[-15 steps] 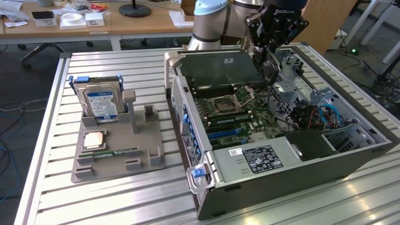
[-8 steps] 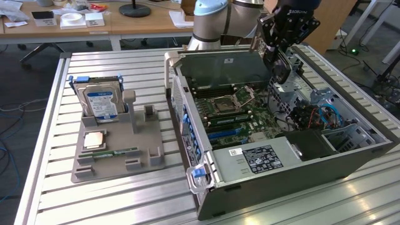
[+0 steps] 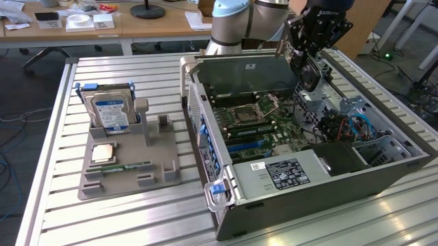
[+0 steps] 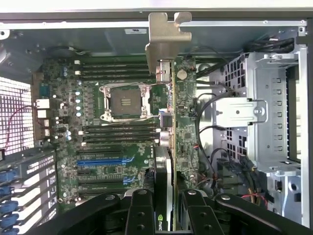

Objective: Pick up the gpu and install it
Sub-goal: 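Pick up the gpu and move the gpu toward the slot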

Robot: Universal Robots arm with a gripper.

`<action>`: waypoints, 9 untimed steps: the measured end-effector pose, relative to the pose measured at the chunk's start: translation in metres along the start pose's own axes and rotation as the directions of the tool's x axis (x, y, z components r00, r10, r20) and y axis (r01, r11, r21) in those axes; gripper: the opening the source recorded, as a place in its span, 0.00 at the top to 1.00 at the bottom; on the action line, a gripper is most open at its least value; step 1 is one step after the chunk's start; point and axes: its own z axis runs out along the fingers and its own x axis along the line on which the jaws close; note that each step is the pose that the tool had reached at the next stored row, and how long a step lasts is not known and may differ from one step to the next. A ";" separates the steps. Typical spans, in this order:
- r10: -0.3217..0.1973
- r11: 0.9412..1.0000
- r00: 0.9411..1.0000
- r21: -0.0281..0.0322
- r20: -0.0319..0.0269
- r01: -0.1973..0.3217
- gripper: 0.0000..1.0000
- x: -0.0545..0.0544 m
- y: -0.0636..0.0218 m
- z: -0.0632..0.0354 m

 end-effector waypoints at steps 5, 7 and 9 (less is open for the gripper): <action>0.000 1.000 1.000 0.000 -0.006 0.000 0.73 -0.015 0.0010 0.0007; 0.000 1.000 1.000 0.000 -0.007 0.000 0.73 -0.017 0.0012 0.0008; 0.000 1.000 1.000 0.000 -0.008 0.000 0.73 -0.017 0.0012 0.0008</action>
